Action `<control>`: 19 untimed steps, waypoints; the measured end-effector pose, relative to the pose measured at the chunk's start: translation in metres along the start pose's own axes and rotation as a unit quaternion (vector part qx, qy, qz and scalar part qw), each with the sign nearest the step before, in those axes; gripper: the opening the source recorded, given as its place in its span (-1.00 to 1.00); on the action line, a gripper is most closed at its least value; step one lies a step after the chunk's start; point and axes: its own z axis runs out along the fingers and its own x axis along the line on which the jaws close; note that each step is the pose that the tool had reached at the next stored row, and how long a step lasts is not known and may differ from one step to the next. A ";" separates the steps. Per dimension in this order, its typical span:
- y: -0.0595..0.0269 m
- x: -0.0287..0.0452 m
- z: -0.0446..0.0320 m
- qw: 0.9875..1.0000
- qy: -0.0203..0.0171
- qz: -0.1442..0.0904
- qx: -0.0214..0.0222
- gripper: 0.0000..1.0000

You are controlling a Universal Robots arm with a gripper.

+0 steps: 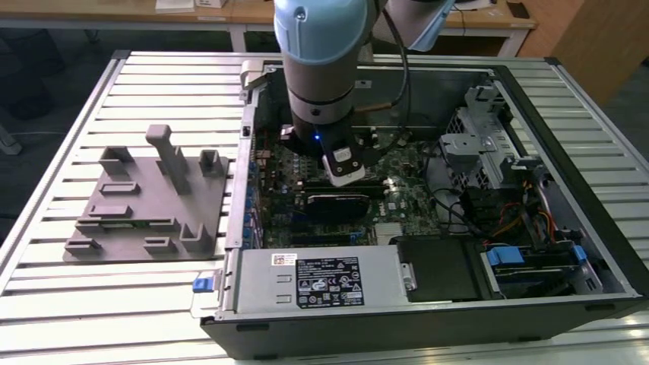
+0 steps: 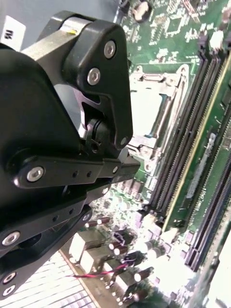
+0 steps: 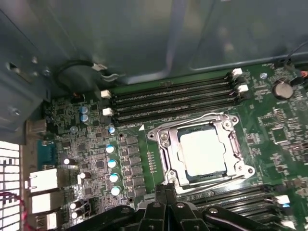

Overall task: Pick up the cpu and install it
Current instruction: 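Install the second cpu locking lever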

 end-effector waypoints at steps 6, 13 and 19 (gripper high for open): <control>0.0027 0.0001 -0.0066 1.000 -0.004 0.003 0.011 -0.79; 0.0112 -0.0052 -0.0040 1.000 -0.007 0.005 0.025 -0.79; 0.0205 -0.0124 -0.0011 0.999 -0.010 0.004 0.036 -0.79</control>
